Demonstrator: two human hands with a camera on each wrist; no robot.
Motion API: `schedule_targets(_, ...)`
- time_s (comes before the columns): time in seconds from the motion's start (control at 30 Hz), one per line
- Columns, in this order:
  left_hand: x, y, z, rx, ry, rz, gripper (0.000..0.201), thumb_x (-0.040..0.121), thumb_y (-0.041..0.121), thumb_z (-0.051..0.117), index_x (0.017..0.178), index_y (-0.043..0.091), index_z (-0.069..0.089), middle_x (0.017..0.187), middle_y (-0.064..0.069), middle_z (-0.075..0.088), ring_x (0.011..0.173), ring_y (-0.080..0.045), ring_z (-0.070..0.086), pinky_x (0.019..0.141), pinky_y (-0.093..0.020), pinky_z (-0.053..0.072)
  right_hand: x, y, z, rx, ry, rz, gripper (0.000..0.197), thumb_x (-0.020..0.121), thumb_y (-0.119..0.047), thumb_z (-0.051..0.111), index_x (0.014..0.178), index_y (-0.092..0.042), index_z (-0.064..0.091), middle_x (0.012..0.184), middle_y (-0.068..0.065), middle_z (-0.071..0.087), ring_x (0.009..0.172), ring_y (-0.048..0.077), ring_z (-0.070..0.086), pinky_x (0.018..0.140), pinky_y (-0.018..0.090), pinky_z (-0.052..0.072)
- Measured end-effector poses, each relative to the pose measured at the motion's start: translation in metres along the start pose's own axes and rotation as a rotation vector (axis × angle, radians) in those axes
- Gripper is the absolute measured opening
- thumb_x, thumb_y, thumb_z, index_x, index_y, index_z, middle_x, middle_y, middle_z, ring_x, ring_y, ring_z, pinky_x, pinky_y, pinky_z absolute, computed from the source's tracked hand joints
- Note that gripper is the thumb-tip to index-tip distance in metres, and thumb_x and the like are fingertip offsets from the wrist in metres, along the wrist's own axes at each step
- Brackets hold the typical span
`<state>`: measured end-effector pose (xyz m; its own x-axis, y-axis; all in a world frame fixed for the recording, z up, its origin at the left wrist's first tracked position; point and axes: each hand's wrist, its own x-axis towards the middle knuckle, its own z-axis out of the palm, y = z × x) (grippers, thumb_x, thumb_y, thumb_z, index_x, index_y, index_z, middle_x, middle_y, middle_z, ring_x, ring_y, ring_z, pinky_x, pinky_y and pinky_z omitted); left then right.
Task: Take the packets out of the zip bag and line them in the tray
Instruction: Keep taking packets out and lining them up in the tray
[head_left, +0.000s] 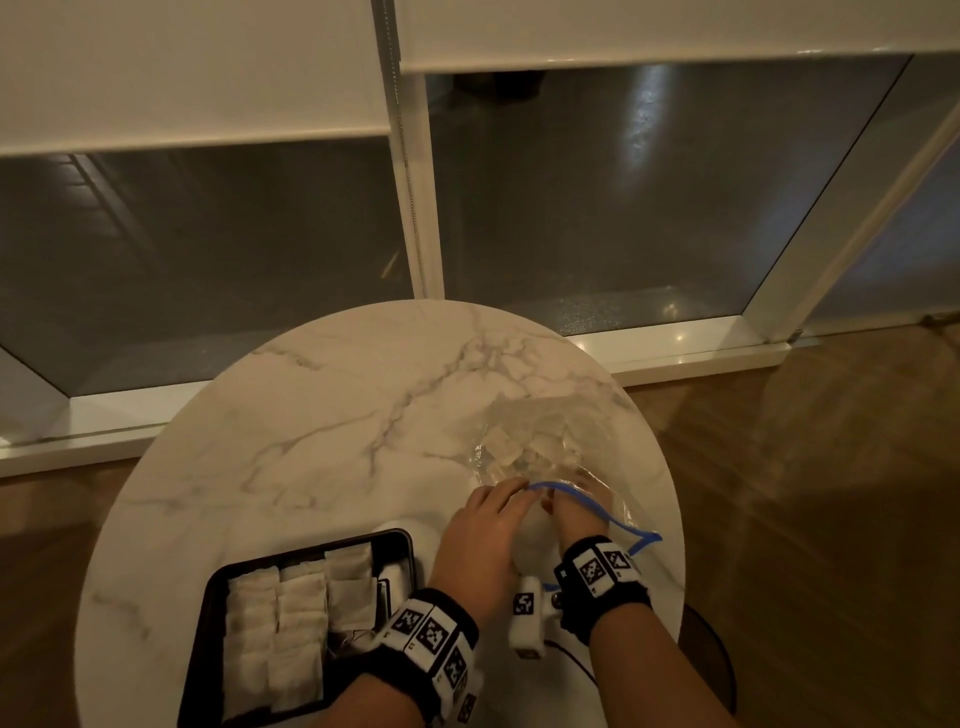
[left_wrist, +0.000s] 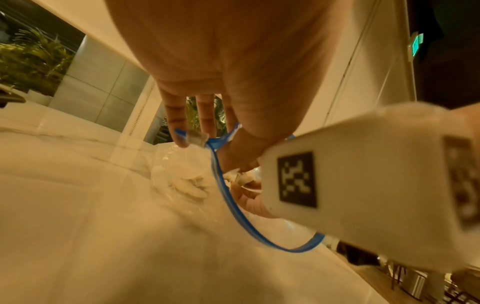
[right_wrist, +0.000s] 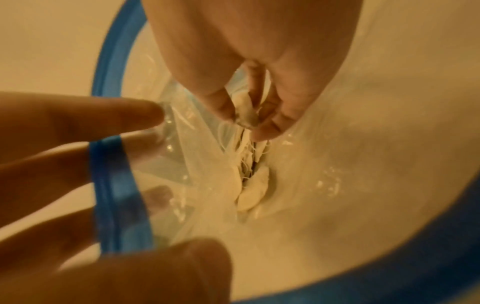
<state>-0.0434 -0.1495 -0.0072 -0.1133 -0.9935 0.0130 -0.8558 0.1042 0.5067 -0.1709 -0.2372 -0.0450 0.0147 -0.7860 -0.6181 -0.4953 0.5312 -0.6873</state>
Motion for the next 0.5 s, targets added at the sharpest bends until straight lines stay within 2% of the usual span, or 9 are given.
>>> schedule_targets(0.03,0.001,-0.004,0.001,0.008,0.015,0.003,0.075,0.081,0.008,0.067,0.147,0.033,0.043,0.155,0.011,0.038,0.135,-0.016,0.040,0.104,-0.034,0.046,0.004,-0.001,0.001,0.056,-0.013,0.007,0.037,0.103,-0.032,0.047,0.134,-0.014,0.054,0.137,0.007,0.056,0.106,0.009,0.058,0.092,0.016,0.046)
schedule_targets(0.07,0.002,-0.007,0.001,0.018,0.012,-0.002,0.077,0.079,0.007,0.067,0.147,0.034,0.043,0.155,0.012,0.038,0.134,-0.016,0.040,0.104,-0.033,0.047,0.011,0.000,0.003,0.050,-0.038,0.049,0.033,0.102,-0.033,0.047,0.130,-0.017,0.054,0.137,0.006,0.055,0.114,0.013,0.057,0.100,0.022,0.045)
schedule_targets(0.1,0.004,-0.012,0.001,0.024,0.000,0.003,0.079,0.077,0.006,0.067,0.147,0.034,0.043,0.155,0.013,0.037,0.135,-0.015,0.039,0.103,-0.032,0.047,0.016,-0.002,0.005,0.095,-0.070,0.090,0.025,0.103,-0.030,0.046,0.123,-0.020,0.056,0.136,0.006,0.055,0.109,0.014,0.059,0.094,0.022,0.049)
schedule_targets(0.17,0.005,-0.016,-0.003,0.042,-0.039,0.002,0.085,0.074,0.007,0.069,0.149,0.034,0.040,0.157,0.015,0.033,0.137,-0.013,0.036,0.104,-0.029,0.046,0.011,-0.003,0.004,0.045,-0.162,0.066,0.022,0.105,-0.021,0.043,0.122,-0.020,0.057,0.139,0.010,0.054,0.088,0.010,0.059,0.064,0.013,0.049)
schedule_targets(0.23,0.007,-0.018,-0.004,0.042,-0.063,-0.007,0.087,0.074,0.007,0.069,0.150,0.034,0.037,0.159,0.016,0.030,0.139,-0.012,0.033,0.105,-0.029,0.044,0.007,-0.011,0.005,-0.002,-0.208,0.050,0.036,0.106,-0.012,0.040,0.139,-0.004,0.048,0.144,0.017,0.049,0.106,0.020,0.059,0.056,0.008,0.041)
schedule_targets(0.3,0.011,-0.020,-0.006,0.017,-0.091,-0.029,0.086,0.075,0.007,0.067,0.151,0.033,0.037,0.161,0.016,0.029,0.141,-0.013,0.033,0.107,-0.030,0.042,0.017,-0.028,0.008,-0.084,-0.248,0.093,0.041,0.106,-0.012,0.038,0.145,0.002,0.041,0.151,0.017,0.043,0.135,0.029,0.046,0.067,0.011,0.041)
schedule_targets(0.33,0.014,-0.023,-0.005,0.004,-0.087,-0.040,0.085,0.077,0.008,0.067,0.151,0.033,0.036,0.161,0.016,0.028,0.141,-0.013,0.033,0.109,-0.030,0.041,0.018,-0.037,0.012,-0.154,-0.258,0.103,0.042,0.106,-0.015,0.039,0.147,-0.001,0.039,0.153,0.015,0.040,0.141,0.029,0.040,0.080,0.017,0.045)
schedule_targets(0.4,0.017,-0.025,-0.003,-0.003,-0.090,-0.045,0.085,0.078,0.009,0.069,0.151,0.035,0.036,0.161,0.015,0.029,0.141,-0.013,0.034,0.109,-0.032,0.042,0.028,-0.046,0.013,-0.329,-0.276,0.116,0.043,0.107,-0.020,0.039,0.149,-0.009,0.037,0.155,0.009,0.038,0.143,0.025,0.036,0.107,0.027,0.036)
schedule_targets(0.5,0.019,-0.032,0.003,0.029,-0.082,-0.037,0.089,0.069,0.006,0.077,0.145,0.035,0.040,0.155,0.013,0.039,0.132,-0.013,0.044,0.099,-0.032,0.051,0.081,-0.022,0.015,-0.436,-0.291,0.093,0.047,0.103,-0.035,0.047,0.144,-0.013,0.044,0.150,0.008,0.043,0.141,0.025,0.039,0.117,0.033,0.029)
